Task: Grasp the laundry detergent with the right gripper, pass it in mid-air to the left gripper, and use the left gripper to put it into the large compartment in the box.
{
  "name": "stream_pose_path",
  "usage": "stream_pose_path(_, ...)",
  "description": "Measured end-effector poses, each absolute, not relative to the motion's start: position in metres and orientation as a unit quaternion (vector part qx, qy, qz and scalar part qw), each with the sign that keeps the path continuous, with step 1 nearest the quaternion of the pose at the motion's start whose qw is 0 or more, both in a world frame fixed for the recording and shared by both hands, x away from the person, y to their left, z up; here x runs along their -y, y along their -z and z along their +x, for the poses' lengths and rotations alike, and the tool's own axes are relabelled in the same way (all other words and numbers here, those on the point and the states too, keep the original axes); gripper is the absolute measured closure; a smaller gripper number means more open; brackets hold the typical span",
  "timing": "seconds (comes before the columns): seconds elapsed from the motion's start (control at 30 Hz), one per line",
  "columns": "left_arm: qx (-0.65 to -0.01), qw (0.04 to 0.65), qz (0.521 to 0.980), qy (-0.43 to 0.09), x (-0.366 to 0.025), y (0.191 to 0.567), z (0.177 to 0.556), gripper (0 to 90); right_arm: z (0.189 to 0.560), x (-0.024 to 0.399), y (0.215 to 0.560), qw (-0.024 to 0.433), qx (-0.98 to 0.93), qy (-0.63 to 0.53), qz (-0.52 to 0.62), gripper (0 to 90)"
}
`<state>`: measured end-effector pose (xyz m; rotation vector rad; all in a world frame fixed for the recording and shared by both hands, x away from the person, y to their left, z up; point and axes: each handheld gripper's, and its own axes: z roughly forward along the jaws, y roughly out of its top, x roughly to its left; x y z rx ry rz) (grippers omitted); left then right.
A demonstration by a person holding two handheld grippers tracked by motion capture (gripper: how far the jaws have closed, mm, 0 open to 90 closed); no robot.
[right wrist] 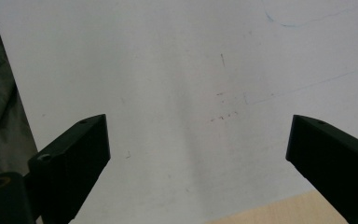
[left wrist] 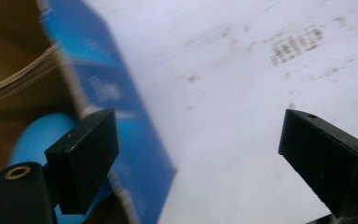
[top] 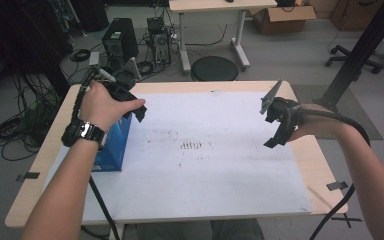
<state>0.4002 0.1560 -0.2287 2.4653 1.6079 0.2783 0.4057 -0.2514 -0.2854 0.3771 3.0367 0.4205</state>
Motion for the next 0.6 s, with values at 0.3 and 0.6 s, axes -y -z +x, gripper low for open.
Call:
stream_pose_path(0.3, -0.496, 0.101, 0.860, -0.068, -0.116, 0.257, 0.403, 8.0, 0.407, 0.253, 0.288, 0.023, -0.983, -0.133, 0.125, 5.9)
stream_pose_path(0.6, -0.480, 0.109, 0.869, -0.054, -0.098, 0.270, 0.402, 4.8, 0.409, 0.256, 0.289, 0.021, -0.983, -0.132, 0.128, 5.6)
